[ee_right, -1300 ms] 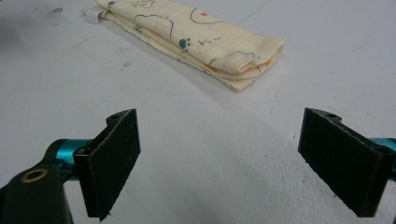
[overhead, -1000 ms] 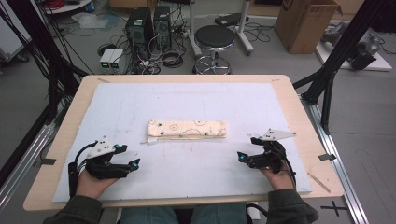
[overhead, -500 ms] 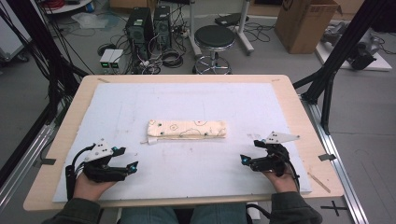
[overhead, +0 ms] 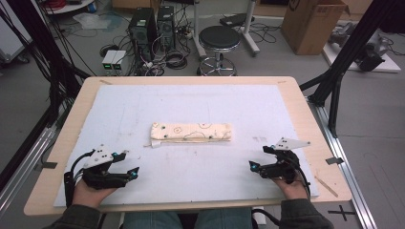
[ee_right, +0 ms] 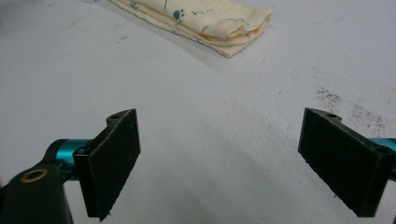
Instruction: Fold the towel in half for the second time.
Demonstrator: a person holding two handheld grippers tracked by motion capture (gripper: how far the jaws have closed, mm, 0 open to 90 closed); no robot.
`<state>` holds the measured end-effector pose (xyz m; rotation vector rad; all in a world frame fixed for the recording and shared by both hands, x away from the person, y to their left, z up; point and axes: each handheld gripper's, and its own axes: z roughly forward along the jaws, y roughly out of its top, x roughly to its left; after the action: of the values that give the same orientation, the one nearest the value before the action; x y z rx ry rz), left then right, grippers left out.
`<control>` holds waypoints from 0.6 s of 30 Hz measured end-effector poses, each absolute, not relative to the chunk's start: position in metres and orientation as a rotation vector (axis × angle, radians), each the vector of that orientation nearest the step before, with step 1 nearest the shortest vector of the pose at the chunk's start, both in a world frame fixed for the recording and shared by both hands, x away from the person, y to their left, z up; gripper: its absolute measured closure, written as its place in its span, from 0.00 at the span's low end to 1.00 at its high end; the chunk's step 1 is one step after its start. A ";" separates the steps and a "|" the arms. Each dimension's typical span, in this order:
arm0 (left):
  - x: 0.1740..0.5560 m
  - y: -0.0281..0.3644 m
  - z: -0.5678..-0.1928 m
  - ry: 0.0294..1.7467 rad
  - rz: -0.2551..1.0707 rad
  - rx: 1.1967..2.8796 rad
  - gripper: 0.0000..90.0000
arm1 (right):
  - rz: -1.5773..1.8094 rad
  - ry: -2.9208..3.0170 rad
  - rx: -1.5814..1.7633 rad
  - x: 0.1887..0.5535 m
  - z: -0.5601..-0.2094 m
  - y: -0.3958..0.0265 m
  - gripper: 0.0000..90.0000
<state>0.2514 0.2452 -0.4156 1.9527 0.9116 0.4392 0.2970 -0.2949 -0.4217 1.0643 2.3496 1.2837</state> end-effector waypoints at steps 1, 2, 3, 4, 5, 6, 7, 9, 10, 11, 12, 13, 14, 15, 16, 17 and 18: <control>0.251 0.246 -0.416 0.909 0.442 1.958 0.29 | 1.283 2.351 1.063 0.296 -0.422 -0.295 0.13; 0.251 0.246 -0.416 0.912 0.442 1.955 0.29 | 1.278 2.353 1.066 0.296 -0.422 -0.296 0.13; 0.251 0.246 -0.416 0.916 0.443 1.954 0.29 | 1.276 2.351 1.064 0.296 -0.422 -0.296 0.13; 0.251 0.246 -0.417 0.915 0.443 1.956 0.29 | 1.276 2.351 1.058 0.296 -0.423 -0.296 0.13; 0.252 0.246 -0.417 0.913 0.443 1.958 0.29 | 1.276 2.353 1.066 0.295 -0.423 -0.296 0.13; 0.252 0.246 -0.417 0.913 0.441 1.957 0.29 | 1.275 2.354 1.065 0.295 -0.423 -0.296 0.13; 0.252 0.246 -0.417 0.914 0.442 1.957 0.29 | 1.276 2.355 1.060 0.295 -0.423 -0.296 0.13; 0.253 0.246 -0.418 0.916 0.436 1.960 0.29 | 1.275 2.359 1.060 0.296 -0.424 -0.295 0.13; 0.253 0.245 -0.419 0.917 0.435 1.958 0.29 | 1.278 2.358 1.061 0.296 -0.424 -0.295 0.13; 0.253 0.245 -0.419 0.914 0.435 1.961 0.29 | 1.276 2.359 1.055 0.297 -0.424 -0.294 0.13; 0.253 0.245 -0.420 0.916 0.435 1.964 0.29 | 1.274 2.364 1.056 0.297 -0.425 -0.294 0.13; 0.253 0.245 -0.420 0.912 0.436 1.965 0.29 | 1.274 2.367 1.053 0.297 -0.425 -0.293 0.13; 0.253 0.245 -0.420 0.912 0.436 1.964 0.29 | 1.269 2.367 1.049 0.298 -0.425 -0.293 0.13; 0.253 0.245 -0.420 0.912 0.436 1.962 0.29 | 1.269 2.369 1.053 0.298 -0.425 -0.292 0.13; 0.254 0.245 -0.420 0.913 0.435 1.961 0.29 | 1.268 2.367 1.052 0.298 -0.426 -0.292 0.13; 0.254 0.245 -0.420 0.915 0.435 1.958 0.29 | 1.269 2.366 1.056 0.298 -0.426 -0.292 0.13; 0.254 0.245 -0.420 0.913 0.437 1.959 0.29 | 1.269 2.366 1.061 0.299 -0.426 -0.292 0.13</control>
<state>0.2540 0.2447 -0.4204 1.9585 0.9131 0.4370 0.2987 -0.2921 -0.4258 1.0612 2.3662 1.2695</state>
